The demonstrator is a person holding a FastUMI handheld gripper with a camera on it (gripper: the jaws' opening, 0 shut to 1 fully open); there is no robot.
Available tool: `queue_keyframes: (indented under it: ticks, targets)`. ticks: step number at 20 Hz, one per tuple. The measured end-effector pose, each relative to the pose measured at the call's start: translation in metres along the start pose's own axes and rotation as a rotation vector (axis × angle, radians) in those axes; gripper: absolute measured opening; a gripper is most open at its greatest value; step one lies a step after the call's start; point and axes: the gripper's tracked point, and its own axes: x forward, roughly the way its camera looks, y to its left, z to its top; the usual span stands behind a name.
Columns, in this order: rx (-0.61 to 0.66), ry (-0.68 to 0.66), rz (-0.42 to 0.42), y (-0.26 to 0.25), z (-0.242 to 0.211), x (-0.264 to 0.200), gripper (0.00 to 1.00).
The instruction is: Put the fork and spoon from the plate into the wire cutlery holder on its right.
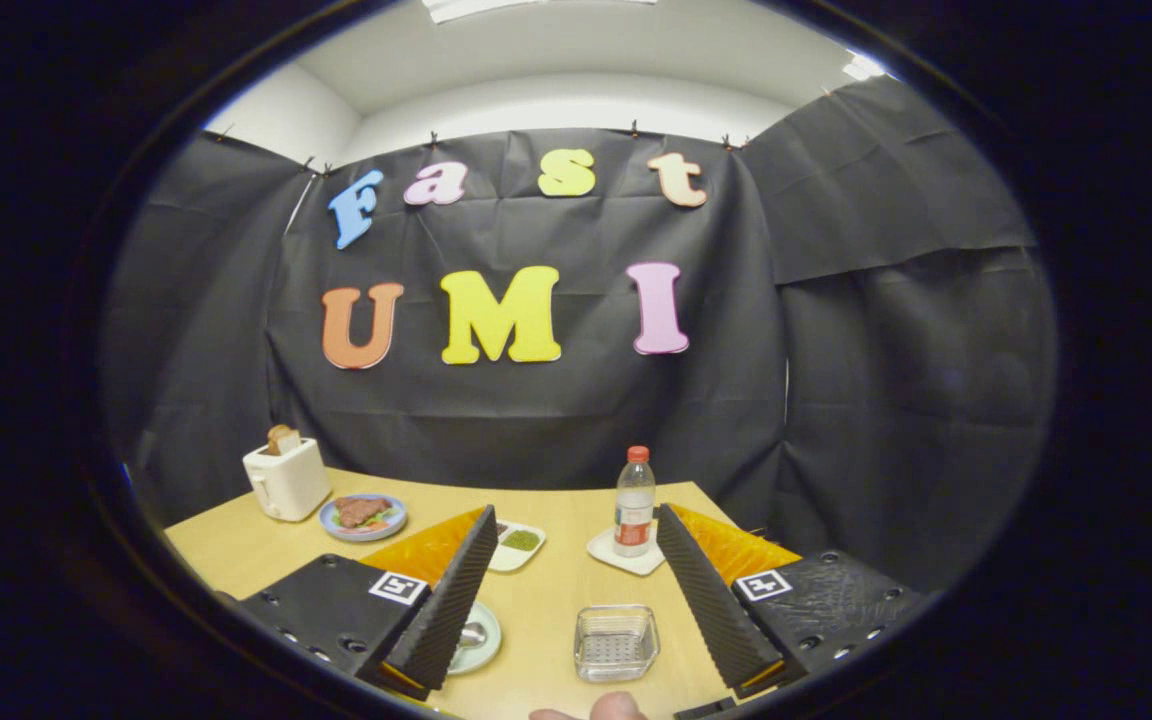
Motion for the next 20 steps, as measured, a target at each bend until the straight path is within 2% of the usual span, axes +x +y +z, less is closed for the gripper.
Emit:
queue_keyframes:
  ticks: [8, 13, 16, 20]
  targets:
    - [0.016, 0.147, 0.067, 0.043, -0.023, 0.003, 0.96]
    - [-0.008, 0.365, 0.128, 0.076, -0.065, 0.000, 0.96]
    - [0.003, 0.518, 0.131, 0.087, -0.095, 0.000, 0.96]
    - [0.090, 0.757, 0.128, 0.106, -0.134, -0.014, 0.96]
